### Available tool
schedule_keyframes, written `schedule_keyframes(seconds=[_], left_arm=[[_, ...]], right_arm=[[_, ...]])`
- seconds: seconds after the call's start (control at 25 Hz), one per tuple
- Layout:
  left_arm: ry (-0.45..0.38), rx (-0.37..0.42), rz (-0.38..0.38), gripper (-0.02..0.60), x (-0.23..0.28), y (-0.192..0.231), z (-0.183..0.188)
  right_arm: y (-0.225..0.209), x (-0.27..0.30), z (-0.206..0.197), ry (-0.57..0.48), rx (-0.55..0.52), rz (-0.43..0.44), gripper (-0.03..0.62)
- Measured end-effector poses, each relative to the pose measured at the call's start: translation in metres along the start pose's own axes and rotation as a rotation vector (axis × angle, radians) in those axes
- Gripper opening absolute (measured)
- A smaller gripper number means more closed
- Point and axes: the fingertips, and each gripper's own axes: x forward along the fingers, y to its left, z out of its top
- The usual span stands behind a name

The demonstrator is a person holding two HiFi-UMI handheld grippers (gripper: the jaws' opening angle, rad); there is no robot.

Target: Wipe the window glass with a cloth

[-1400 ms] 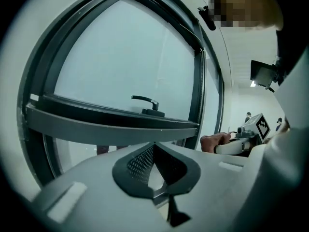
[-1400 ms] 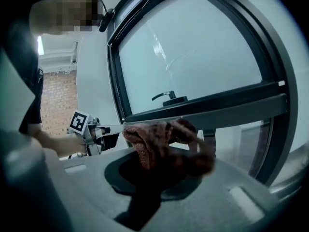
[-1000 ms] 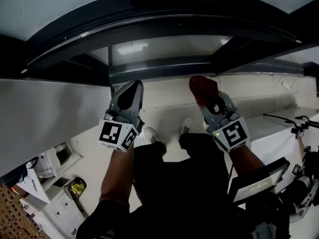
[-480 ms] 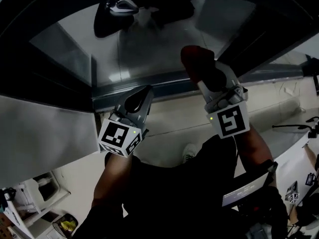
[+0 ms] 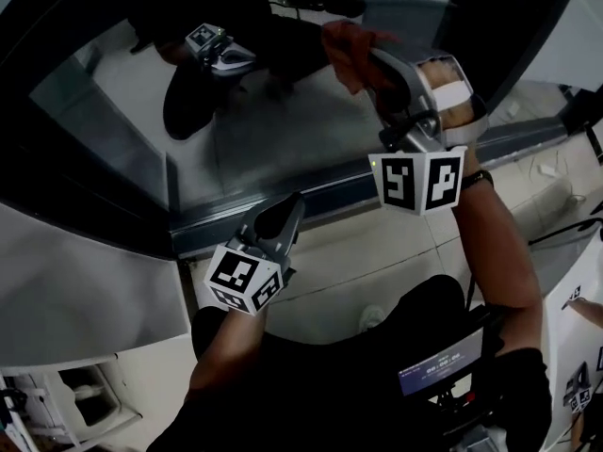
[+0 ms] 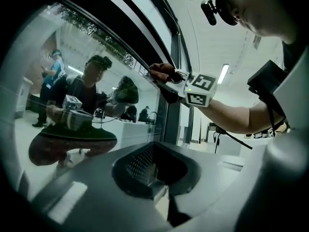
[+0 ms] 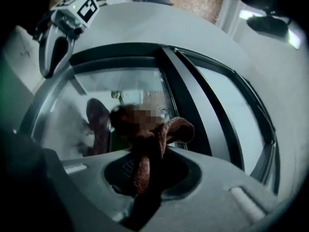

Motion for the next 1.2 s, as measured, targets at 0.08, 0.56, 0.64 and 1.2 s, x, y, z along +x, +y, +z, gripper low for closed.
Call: schedule_keyframes(seconds=[0.08, 0.56, 0.64, 1.2], left_arm=[[0.001, -0.001, 0.0, 0.017, 0.003, 0.002, -0.003], [-0.027, 0.005, 0.049, 0.017, -0.013, 0.002, 0.009], [-0.032, -0.001, 0.057, 0.017, -0.015, 0.003, 0.011], [0.0, -0.032, 0.062, 0.017, -0.002, 0.008, 0.003]], right_arm=[[-0.01, 0.015, -0.005, 0.03, -0.088, -0.05, 0.048], [-0.049, 0.062, 0.005, 0.064, -0.166, -0.218, 0.046], [-0.046, 0.071, 0.003, 0.068, -0.173, -0.216, 0.046], [-0.015, 0.077, -0.017, 0.039, -0.127, -0.189, 0.044]])
